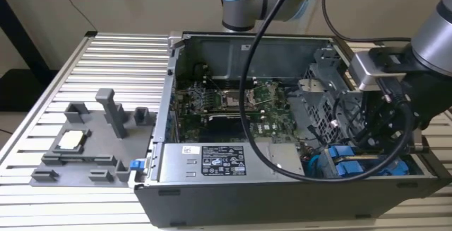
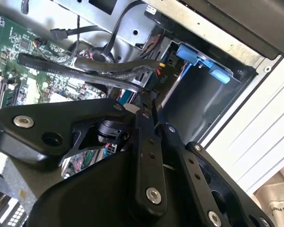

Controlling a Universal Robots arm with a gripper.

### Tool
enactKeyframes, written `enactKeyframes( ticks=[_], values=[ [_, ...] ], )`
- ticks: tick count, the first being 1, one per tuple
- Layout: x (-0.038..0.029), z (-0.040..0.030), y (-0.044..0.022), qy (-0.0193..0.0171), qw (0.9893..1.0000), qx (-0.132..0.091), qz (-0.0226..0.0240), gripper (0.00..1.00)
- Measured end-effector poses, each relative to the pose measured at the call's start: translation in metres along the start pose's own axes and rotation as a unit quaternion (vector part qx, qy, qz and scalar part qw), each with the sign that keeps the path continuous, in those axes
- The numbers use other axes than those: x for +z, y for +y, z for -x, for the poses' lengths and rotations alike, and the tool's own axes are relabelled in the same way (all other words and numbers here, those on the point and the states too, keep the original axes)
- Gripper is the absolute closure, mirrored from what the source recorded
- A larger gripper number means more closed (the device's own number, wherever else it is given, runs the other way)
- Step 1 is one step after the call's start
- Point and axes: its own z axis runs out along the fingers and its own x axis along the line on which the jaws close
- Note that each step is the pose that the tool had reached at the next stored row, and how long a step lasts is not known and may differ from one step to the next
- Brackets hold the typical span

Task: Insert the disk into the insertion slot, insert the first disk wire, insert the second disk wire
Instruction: 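Insert the second disk wire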

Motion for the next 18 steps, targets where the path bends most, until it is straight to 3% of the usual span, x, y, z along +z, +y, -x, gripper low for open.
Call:
enactKeyframes(
  ticks=[14,15,16,18],
  values=[
    [0.0068,-0.0013,0.0001,-0.0005,1.0,0.002,-0.0001,0.83],
    [0.007,-0.0014,0.0001,-0.0005,1.0,0.001,-0.0001,0.83],
    [0.0067,-0.0015,0.0001,-0.0002,1.0,0.001,-0.0001,0.76],
    [0.0032,-0.0014,0.0,-0.0002,1.0,0.001,0.0001,0.76]
  ],
)
